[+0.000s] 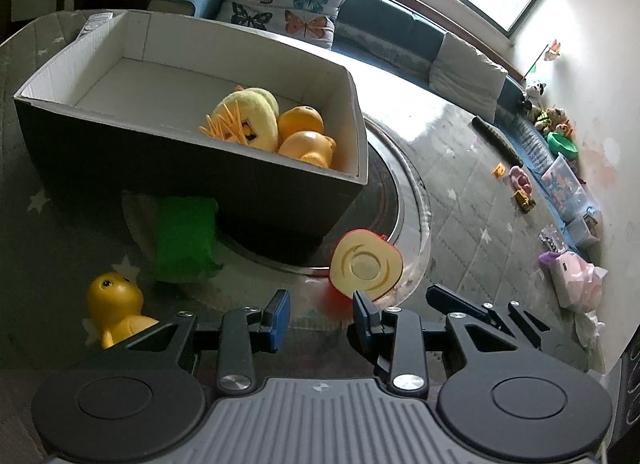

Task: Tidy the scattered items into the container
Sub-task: 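Withdraw the left gripper and move it toward the red-and-yellow round toy, then close the left gripper around the red-and-yellow round toy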

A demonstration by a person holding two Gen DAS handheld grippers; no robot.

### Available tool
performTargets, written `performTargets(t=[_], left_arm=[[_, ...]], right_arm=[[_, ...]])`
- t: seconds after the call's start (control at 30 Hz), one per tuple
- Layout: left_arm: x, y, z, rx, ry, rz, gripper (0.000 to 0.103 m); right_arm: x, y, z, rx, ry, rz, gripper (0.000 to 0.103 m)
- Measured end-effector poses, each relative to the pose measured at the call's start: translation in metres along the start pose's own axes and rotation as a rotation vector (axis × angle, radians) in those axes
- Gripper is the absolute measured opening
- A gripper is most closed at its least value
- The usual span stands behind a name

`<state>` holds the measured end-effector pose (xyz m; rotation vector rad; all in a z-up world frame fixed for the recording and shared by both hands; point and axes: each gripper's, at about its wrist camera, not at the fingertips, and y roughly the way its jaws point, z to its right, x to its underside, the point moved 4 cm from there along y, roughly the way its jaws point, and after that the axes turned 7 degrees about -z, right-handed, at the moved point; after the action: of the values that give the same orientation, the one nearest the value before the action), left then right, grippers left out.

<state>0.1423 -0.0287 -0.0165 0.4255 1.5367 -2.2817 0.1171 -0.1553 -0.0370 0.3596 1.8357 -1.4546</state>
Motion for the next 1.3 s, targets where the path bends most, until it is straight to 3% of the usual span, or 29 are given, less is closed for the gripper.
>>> performTargets(t=[1.1, 1.3], left_arm=[[-0.004, 0.008, -0.002, 0.034, -0.036, -0.003, 0.037], [-0.013, 0.013, -0.002, 0.053, -0.053, 0.003, 0.037]], right_arm=[[-0.002, 0.012, -0.001, 0.009, 0.030, 0.014, 0.072], [-0.007, 0.016, -0.001, 0.007, 0.030, 0.016, 0.068]])
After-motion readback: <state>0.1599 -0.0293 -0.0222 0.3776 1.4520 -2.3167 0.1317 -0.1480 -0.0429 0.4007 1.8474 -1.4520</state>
